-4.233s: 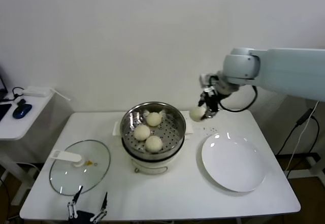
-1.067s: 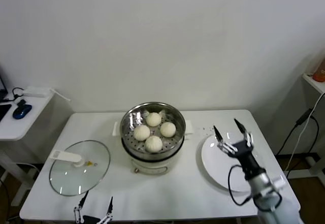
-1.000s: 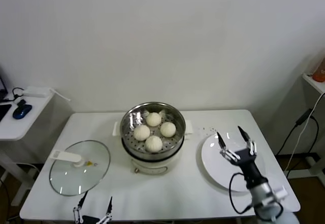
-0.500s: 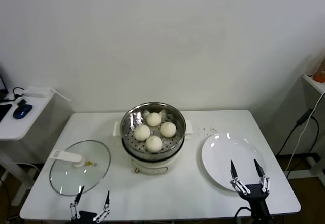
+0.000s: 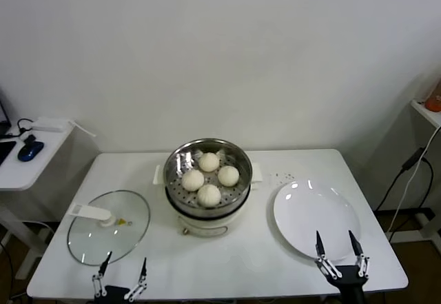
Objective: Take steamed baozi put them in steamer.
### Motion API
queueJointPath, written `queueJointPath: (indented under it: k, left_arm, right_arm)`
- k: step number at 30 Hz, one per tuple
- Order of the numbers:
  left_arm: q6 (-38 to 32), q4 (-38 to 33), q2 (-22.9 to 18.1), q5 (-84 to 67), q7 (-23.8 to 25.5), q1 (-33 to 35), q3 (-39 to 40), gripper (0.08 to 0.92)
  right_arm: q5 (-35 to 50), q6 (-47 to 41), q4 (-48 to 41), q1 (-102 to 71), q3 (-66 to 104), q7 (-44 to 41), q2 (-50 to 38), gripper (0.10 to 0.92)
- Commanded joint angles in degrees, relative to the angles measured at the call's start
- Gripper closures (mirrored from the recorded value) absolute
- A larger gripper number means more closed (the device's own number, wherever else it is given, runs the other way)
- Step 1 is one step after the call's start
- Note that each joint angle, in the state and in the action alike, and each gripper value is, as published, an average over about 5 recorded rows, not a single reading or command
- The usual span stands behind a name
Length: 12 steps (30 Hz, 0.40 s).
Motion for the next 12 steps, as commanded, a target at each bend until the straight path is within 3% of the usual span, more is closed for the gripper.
queueJointPath:
  k: [1, 12]
  left_arm:
    - [0.1, 0.0, 0.0, -0.1, 0.0, -0.1, -0.1, 0.177]
    - [0.6, -0.5, -0.1, -0.3, 0.0, -0.1, -0.1, 0.177]
  right_arm:
    - [-0.6, 0.7, -0.1, -1.3, 0.1, 0.4, 1.0, 0.203]
    - [-0.6, 0.6, -0.1, -1.0, -0.4, 0.4, 0.9, 0.203]
